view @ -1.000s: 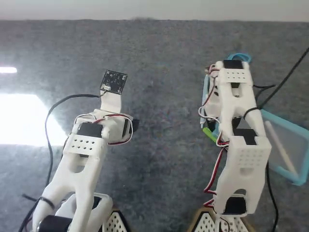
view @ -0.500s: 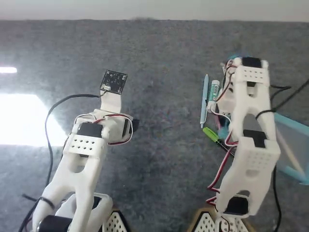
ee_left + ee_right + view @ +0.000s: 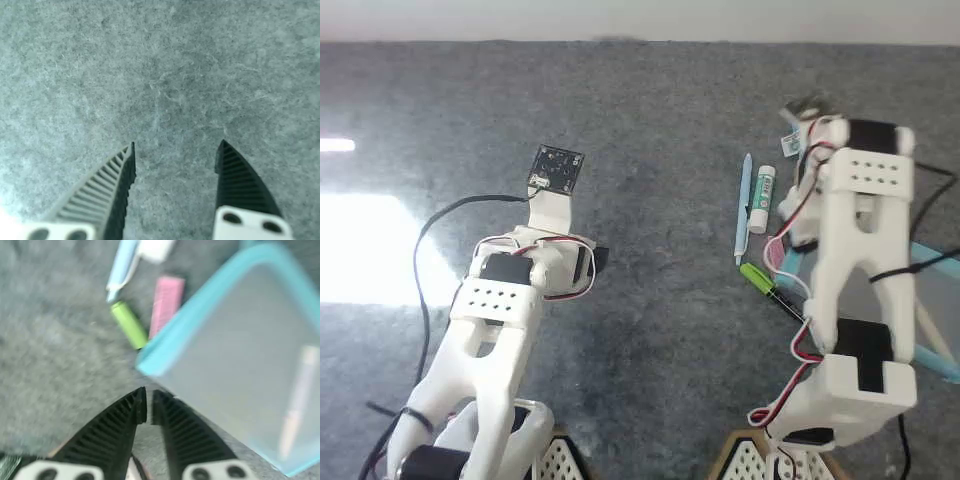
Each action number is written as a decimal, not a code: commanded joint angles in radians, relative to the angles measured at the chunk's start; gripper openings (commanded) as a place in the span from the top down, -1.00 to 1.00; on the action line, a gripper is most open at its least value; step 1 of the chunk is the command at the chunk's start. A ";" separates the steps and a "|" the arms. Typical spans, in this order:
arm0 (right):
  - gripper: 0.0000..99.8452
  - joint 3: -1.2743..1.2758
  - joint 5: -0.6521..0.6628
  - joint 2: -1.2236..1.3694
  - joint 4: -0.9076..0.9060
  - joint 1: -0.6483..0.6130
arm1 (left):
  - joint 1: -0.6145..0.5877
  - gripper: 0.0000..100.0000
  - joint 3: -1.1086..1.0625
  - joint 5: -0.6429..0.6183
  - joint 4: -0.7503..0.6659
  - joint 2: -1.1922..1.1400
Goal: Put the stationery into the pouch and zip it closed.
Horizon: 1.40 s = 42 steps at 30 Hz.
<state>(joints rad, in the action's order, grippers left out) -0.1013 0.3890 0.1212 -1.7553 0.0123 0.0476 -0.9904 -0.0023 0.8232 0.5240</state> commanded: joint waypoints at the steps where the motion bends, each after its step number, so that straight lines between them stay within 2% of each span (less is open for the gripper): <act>1: 0.65 0.003 -0.035 -0.021 -0.033 -0.128 | 0.009 0.51 0.007 0.011 0.000 0.018; 3: 0.54 -0.012 -0.083 0.004 -0.033 -0.162 | 0.002 0.51 0.005 0.011 0.000 0.018; 5: 0.54 -0.012 -0.121 0.048 -0.033 -0.148 | 0.002 0.51 0.005 0.011 0.000 0.017; 9: 0.78 -0.034 -0.118 0.171 -0.030 -0.033 | 0.002 0.51 0.005 0.011 0.000 0.020; 11: 0.83 -0.054 -0.101 0.214 -0.033 -0.019 | 0.002 0.51 0.005 0.011 0.000 0.023; 20: 0.34 -0.055 -0.081 0.280 -0.027 -0.021 | 0.002 0.51 0.005 0.011 0.000 0.023; 24: 0.41 -0.084 -0.037 0.211 -0.036 0.008 | 0.002 0.51 0.005 0.011 0.000 0.021; 27: 0.52 -0.097 -0.021 0.008 -0.038 0.070 | 0.002 0.51 0.005 0.011 0.000 0.018; 30: 0.53 -0.071 0.012 -0.260 -0.042 0.191 | 0.003 0.51 0.005 0.011 0.000 0.017; 33: 0.53 0.029 0.121 -0.414 -0.012 0.415 | 0.003 0.51 0.005 0.011 0.000 0.017; 36: 0.53 0.198 0.222 -0.346 0.085 0.587 | 0.006 0.51 0.005 0.012 0.000 0.017; 42: 0.53 0.365 0.267 -0.119 0.303 0.762 | 0.009 0.51 0.001 0.012 0.000 0.015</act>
<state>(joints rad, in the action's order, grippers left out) 0.2501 0.6329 -0.0506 -1.5436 0.6981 0.0476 -0.9904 -0.0023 0.8232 0.5240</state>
